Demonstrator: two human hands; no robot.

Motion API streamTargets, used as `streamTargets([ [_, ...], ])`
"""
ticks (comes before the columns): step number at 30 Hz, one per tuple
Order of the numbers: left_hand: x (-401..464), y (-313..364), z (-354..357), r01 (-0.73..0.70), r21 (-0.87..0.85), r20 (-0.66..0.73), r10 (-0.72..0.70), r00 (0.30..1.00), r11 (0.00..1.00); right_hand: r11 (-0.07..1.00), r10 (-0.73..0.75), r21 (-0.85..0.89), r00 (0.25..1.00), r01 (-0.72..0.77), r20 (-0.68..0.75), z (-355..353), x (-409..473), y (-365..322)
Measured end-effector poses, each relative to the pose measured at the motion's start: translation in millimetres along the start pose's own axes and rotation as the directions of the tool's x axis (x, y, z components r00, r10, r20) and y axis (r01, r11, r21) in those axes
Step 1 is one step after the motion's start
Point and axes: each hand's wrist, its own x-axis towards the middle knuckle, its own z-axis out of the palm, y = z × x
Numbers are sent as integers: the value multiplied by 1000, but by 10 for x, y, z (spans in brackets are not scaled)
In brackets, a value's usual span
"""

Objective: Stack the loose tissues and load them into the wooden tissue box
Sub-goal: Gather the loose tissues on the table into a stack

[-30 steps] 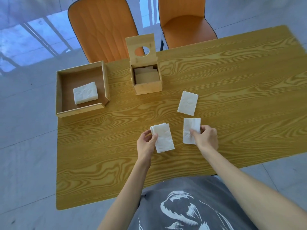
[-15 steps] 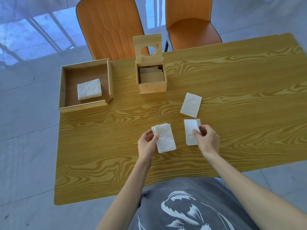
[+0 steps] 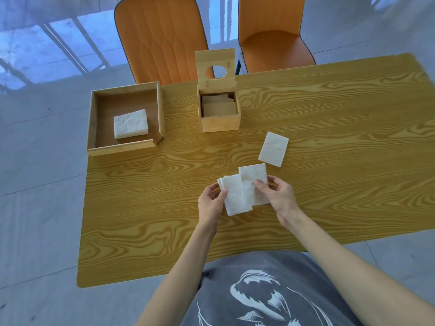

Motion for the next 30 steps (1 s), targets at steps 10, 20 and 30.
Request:
streamTargets([
  [10,-22,56,-10,39,-50,-5,-40,999,998,977,15,-215,999,-4,47,329,-49,125],
  [20,6,11,-2,7,-15,30,-7,1000,1000,722,-227,-679,973,133,-50,312,-92,66],
  [30,20,59,10,-3,-8,-14,3,1000,1000,830,-191,-558,930,-18,-314,-7,487,-392],
])
